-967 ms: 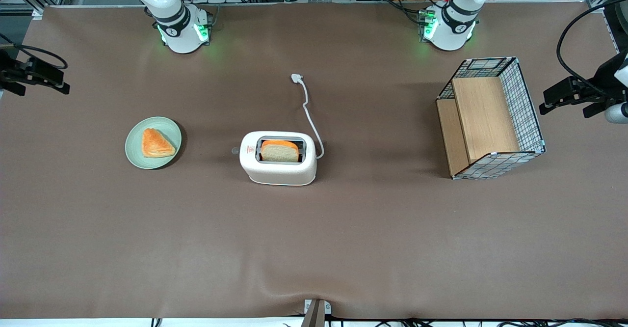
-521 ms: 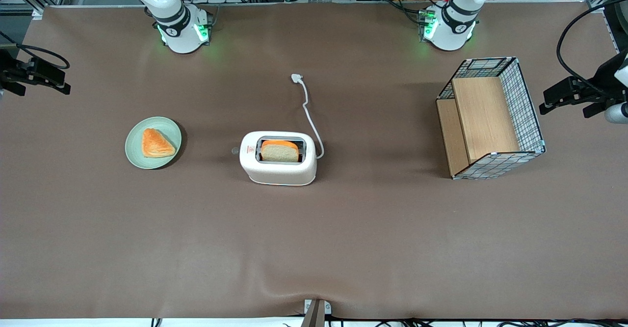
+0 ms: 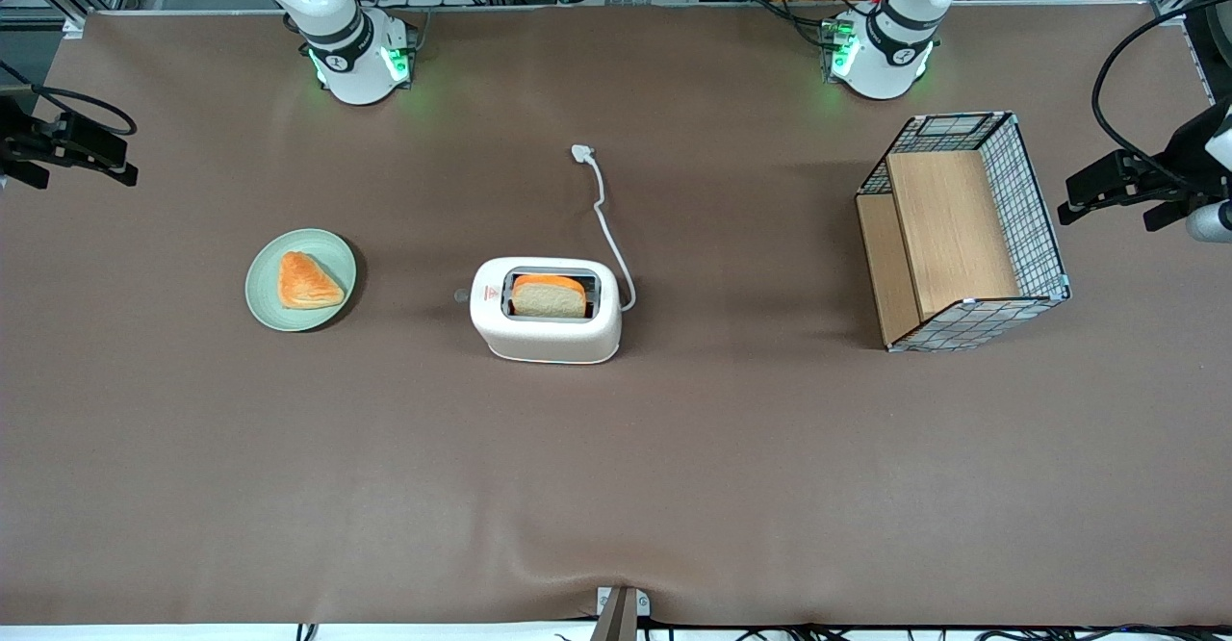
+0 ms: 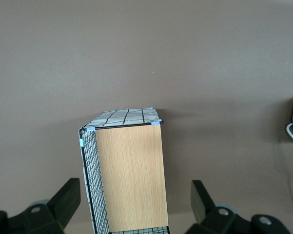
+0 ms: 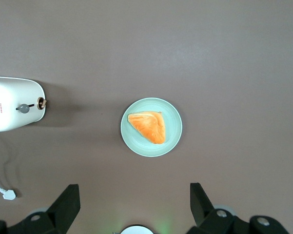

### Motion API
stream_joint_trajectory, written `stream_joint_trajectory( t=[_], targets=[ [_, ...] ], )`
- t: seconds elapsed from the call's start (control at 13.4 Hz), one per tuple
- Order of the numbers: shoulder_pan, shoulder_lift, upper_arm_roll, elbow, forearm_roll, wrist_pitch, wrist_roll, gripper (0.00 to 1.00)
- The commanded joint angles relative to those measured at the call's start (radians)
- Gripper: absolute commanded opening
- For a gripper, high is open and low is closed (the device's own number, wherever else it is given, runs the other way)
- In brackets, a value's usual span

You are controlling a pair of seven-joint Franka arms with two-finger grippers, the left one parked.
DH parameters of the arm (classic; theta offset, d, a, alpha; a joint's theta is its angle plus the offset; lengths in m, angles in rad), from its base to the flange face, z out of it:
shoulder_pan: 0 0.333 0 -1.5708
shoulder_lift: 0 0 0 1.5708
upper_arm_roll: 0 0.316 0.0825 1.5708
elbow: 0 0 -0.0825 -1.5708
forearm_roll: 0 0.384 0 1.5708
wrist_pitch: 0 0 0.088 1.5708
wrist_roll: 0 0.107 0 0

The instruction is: Press toaster button with right arm

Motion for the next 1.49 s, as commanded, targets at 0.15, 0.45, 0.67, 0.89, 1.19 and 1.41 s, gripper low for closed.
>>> stream_joint_trajectory(
  t=[0.15,0.45,0.67,0.89,1.19,1.41],
  targets=[
    [-0.023,-0.008,0.020,-0.002,-0.023,0.002,-0.008,1.00],
    [-0.016,-0.008,0.020,0.016,-0.023,0.001,-0.006,1.00],
    [-0.017,0.007,0.022,0.016,-0.022,0.004,-0.008,1.00],
    [-0.016,0.007,0.022,0.016,-0.020,0.004,-0.010,1.00],
    [-0.017,0.009,0.022,0.016,-0.020,0.004,-0.010,1.00],
    [-0.016,0.009,0.022,0.018,-0.022,0.004,-0.010,1.00]
  ],
)
